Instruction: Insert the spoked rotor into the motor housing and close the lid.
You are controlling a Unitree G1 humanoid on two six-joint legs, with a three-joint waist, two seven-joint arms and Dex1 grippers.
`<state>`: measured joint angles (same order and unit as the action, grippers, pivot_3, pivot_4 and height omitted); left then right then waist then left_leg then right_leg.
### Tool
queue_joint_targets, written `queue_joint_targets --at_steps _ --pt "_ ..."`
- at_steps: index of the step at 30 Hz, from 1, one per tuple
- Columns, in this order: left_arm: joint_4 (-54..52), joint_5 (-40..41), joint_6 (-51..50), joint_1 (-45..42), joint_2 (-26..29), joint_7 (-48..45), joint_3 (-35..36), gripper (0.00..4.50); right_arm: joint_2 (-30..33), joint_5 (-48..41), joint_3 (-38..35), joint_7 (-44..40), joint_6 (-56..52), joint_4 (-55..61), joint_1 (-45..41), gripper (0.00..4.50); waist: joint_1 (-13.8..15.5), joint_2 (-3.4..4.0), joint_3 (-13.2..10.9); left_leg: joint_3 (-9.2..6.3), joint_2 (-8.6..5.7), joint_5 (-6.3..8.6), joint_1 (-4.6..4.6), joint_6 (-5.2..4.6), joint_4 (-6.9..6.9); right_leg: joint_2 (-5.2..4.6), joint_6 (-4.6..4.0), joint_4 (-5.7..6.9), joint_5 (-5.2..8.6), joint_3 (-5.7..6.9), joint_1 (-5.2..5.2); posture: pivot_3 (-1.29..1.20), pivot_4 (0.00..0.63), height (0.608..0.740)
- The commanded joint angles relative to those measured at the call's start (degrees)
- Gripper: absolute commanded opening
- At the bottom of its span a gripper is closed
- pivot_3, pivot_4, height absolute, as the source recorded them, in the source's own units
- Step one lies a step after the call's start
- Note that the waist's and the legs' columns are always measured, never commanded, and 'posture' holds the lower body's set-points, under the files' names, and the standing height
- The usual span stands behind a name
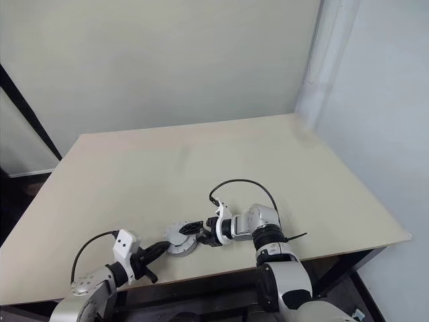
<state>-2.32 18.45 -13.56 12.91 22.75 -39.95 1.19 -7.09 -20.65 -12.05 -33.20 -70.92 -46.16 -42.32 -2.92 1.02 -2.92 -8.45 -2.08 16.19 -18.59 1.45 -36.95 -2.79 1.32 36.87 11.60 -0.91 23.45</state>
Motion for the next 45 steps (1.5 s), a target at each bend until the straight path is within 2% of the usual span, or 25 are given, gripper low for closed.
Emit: queue_joint_targets --at_steps 1,2,5,12,13,22,26,36,41,45 --pt "0.08 -0.85 -1.08 0.32 0.59 0.40 -0.37 0.00 -1.66 -2.95 -2.16 1.11 0.96 -0.33 -1.20 4.48 -0.01 0.00 0.00 0.00 0.00 0.00 0.00 0.00 0.00 0.00 -0.01 0.00 0.01 0.00 0.00 0.00 0.000 0.740" --pt "0.07 -0.85 -1.08 0.32 0.60 0.41 -0.34 0.00 -1.74 -3.25 -2.63 1.49 1.04 -0.63 -1.22 4.48 -0.01 0.00 0.00 0.00 0.00 0.00 0.00 0.00 0.00 0.00 -0.02 0.00 0.01 0.00 0.00 0.00 0.000 0.740" --pt "0.04 -0.88 -1.09 0.26 0.63 0.43 -0.30 0.00 -1.89 -4.20 -4.08 2.83 1.01 -1.31 -1.19 3.89 0.00 0.00 0.00 0.00 0.00 0.00 0.00 0.00 0.00 0.00 -0.04 -0.01 0.03 0.00 0.00 0.00 0.000 0.740" --pt "-0.04 -0.83 -1.24 0.05 0.63 0.48 -0.34 0.00 -1.90 -4.81 -4.56 4.28 0.46 -1.30 -0.48 1.46 -0.07 0.01 -0.01 0.00 0.02 0.00 -0.01 0.00 0.01 0.01 -0.05 -0.02 0.03 0.00 0.00 0.00 0.000 0.740" --pt "-0.04 -0.79 -1.24 0.00 0.62 0.48 -0.37 0.00 -1.90 -4.82 -4.52 4.57 0.44 -1.30 -0.33 1.22 -0.06 0.04 0.00 0.01 0.02 0.00 0.00 0.00 0.01 0.01 -0.05 -0.02 0.03 0.00 0.01 0.00 0.000 0.740" --pt "-0.29 0.77 -2.26 -0.64 -0.40 1.57 1.11 0.00 -1.55 -5.25 -3.27 5.38 0.36 -0.78 0.48 1.19 -0.07 0.06 -0.01 0.02 0.03 0.00 0.01 0.00 0.02 0.02 -0.06 -0.02 0.04 0.00 0.00 0.00 0.000 0.740" --pt "-2.68 4.10 -7.48 -0.61 0.56 0.77 3.17 0.87 -1.49 -5.27 -2.81 5.48 0.35 -0.48 0.82 1.19 -0.24 0.05 -0.01 0.02 0.05 0.00 0.00 0.00 0.02 0.02 -0.06 -0.02 0.04 0.01 0.00 0.00 0.000 0.740" --pt "-9.13 18.20 -19.04 3.05 3.93 0.28 16.85 4.43 -0.78 -7.15 -2.35 5.56 -0.15 0.68 1.69 1.19 -1.53 0.01 -0.04 -0.01 0.06 0.03 -0.11 -0.05 0.22 0.01 0.12 -0.16 0.02 0.01 0.14 0.00 0.000 0.740" --pt "-9.44 24.39 -22.28 3.94 2.07 3.04 22.98 4.50 -0.86 -8.79 -3.26 5.11 -0.72 1.40 2.03 1.19 -1.57 -0.01 -0.06 -0.02 0.05 0.04 -0.12 -0.04 0.27 0.00 0.08 -0.19 0.07 0.01 0.15 0.00 0.000 0.740" --pt "-9.56 27.64 -23.96 4.23 -0.10 5.39 25.07 4.50 -1.37 -11.61 -5.66 4.55 -1.84 1.95 2.12 1.19 -1.63 -0.09 -0.09 -0.02 0.05 0.04 -0.11 -0.03 0.26 -0.01 0.04 -0.19 0.09 0.01 0.15 0.00 0.000 0.740"
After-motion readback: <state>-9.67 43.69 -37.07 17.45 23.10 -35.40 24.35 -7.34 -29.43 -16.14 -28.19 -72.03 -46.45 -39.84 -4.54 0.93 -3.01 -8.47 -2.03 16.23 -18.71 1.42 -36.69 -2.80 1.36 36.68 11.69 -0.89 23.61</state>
